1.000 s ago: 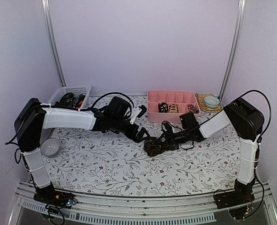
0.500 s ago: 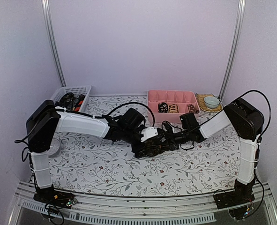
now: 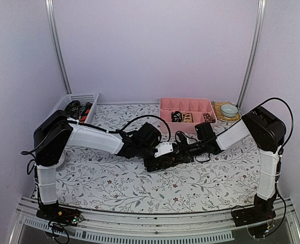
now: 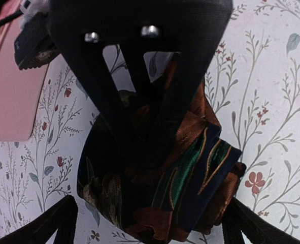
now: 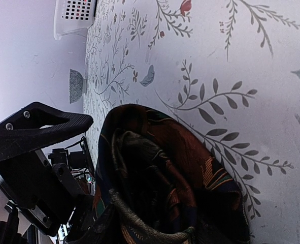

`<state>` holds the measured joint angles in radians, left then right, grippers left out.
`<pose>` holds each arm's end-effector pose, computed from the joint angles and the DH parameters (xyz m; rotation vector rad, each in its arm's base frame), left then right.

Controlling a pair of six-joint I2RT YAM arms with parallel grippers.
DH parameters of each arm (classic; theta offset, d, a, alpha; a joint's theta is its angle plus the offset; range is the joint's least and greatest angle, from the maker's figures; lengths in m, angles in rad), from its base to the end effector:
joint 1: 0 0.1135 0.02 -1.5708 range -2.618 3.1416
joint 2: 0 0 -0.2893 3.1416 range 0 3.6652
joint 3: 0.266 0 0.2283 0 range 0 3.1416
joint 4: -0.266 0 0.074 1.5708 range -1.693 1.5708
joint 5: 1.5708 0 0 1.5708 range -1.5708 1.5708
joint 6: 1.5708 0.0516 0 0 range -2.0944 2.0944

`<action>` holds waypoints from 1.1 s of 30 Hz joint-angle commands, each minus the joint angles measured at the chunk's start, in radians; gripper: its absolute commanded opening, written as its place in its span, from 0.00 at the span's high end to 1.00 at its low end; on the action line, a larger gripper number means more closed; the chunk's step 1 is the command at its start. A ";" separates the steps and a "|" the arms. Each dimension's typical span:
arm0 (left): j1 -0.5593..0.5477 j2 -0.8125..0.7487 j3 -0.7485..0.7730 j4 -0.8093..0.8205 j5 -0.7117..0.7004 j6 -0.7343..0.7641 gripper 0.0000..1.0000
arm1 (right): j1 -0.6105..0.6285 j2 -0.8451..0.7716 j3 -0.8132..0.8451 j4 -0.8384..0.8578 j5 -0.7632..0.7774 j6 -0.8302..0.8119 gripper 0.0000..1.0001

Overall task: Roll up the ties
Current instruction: Roll the tie at the center of the board.

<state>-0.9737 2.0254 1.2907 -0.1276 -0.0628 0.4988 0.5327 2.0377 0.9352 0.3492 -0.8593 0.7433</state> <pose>0.2458 -0.3557 0.1750 1.6144 1.8236 -0.1375 0.3090 0.2275 0.1287 -0.2326 2.5598 1.5784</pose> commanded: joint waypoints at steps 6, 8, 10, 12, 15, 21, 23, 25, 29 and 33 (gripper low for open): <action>-0.011 0.003 -0.013 0.089 -0.082 0.006 0.37 | 0.002 0.103 -0.028 -0.104 0.074 -0.007 0.52; -0.012 0.005 -0.011 0.096 -0.088 -0.015 0.45 | 0.004 0.106 -0.028 -0.101 0.071 -0.006 0.51; -0.017 0.006 -0.007 0.109 -0.097 -0.044 0.46 | 0.008 0.111 -0.027 -0.100 0.068 -0.005 0.50; -0.021 0.004 -0.008 0.124 -0.092 -0.063 0.46 | 0.009 0.117 -0.026 -0.092 0.062 -0.002 0.50; -0.035 0.006 -0.005 0.140 -0.100 -0.081 0.42 | 0.009 0.123 -0.026 -0.075 0.046 0.012 0.48; -0.065 0.037 0.017 0.145 -0.173 -0.140 0.37 | 0.009 0.132 -0.021 -0.057 0.024 0.029 0.45; -0.068 0.045 0.019 0.156 -0.220 -0.159 0.39 | 0.009 0.136 -0.022 -0.054 0.021 0.034 0.45; -0.071 0.057 0.026 0.154 -0.267 -0.177 0.43 | 0.009 0.141 -0.022 -0.051 0.017 0.035 0.45; -0.078 0.084 0.038 0.154 -0.391 -0.188 0.43 | 0.009 0.152 -0.021 -0.045 0.011 0.038 0.45; -0.091 0.112 0.057 0.151 -0.478 -0.173 0.41 | 0.010 0.158 -0.020 -0.044 0.013 0.039 0.46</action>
<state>-1.0561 2.0922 1.3132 -0.0189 -0.3931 0.3374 0.5282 2.0907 0.9508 0.4469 -0.9279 0.7918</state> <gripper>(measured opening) 0.579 0.543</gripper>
